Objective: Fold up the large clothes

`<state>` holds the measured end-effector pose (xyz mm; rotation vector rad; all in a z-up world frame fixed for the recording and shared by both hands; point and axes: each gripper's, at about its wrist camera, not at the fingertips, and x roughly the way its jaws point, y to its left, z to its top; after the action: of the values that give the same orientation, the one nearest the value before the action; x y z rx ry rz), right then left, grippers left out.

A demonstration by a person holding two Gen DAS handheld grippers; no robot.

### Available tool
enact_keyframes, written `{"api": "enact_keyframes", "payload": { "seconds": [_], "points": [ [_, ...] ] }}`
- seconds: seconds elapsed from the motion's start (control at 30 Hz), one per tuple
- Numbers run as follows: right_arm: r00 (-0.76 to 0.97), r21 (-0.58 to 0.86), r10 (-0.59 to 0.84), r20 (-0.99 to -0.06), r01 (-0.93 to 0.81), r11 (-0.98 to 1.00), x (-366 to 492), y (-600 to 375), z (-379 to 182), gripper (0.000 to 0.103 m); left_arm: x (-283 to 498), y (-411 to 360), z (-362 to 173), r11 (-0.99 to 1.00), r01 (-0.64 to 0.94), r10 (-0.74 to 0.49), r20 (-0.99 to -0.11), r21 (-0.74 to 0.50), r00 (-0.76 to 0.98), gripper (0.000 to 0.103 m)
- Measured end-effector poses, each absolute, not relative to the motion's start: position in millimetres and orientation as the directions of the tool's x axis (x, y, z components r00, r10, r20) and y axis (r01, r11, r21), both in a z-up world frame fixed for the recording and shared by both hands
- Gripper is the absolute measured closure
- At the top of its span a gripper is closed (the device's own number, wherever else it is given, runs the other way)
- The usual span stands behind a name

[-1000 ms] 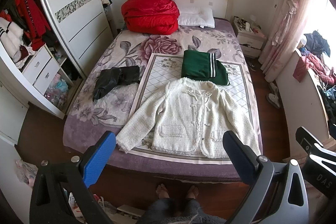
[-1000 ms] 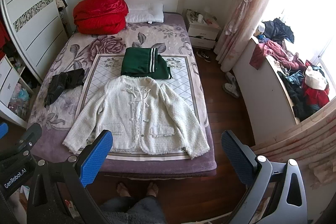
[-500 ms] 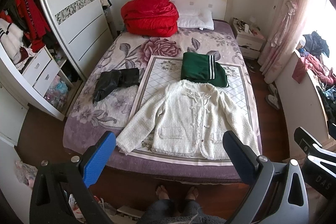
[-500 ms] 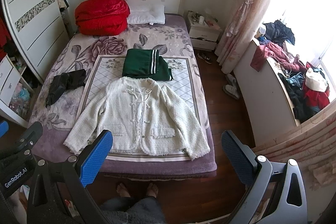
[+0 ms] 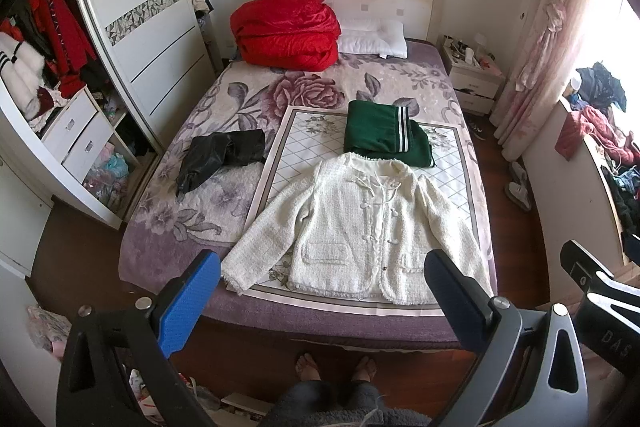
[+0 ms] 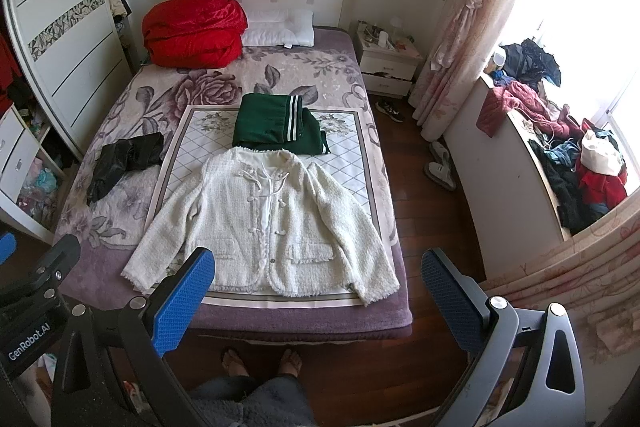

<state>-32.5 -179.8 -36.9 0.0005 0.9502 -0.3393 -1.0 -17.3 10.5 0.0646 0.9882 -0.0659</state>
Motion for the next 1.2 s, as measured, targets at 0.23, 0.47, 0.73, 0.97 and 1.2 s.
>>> {"api": "enact_keyframes", "payload": {
  "seconds": [0.23, 0.47, 0.73, 0.97, 1.2],
  "points": [
    [0.532, -0.150, -0.286, -0.797, 0.284, 0.947, -32.4, -178.3, -35.7, 0.000, -1.4, -16.0, 10.3, 0.996, 0.084, -0.028, -0.835, 0.022, 0.549, 0.000],
    [0.532, -0.152, -0.283, -0.798, 0.278, 0.949, -32.8, -178.9, -36.7, 0.000, -1.9, -15.1, 10.4, 0.996, 0.084, -0.030, -0.834, 0.019, 0.551, 0.000],
    [0.532, -0.151, -0.284, -0.798, 0.279, 0.948, -33.3, -176.9, -35.4, 0.000, -1.8, -16.2, 10.9, 0.996, 0.084, -0.031, -0.833, 0.018, 0.552, 0.000],
    [0.532, -0.153, -0.286, -0.797, 0.280, 0.948, -33.6, -175.9, -34.9, 0.000, -2.3, -14.0, 10.2, 0.996, 0.084, -0.032, -0.833, 0.018, 0.553, 0.000],
    [0.532, -0.154, -0.286, -0.797, 0.280, 0.948, -32.5, -177.6, -42.5, 0.000, -2.6, -13.9, 10.0, 0.996, 0.086, -0.036, -0.833, 0.014, 0.552, 0.000]
  ]
}}
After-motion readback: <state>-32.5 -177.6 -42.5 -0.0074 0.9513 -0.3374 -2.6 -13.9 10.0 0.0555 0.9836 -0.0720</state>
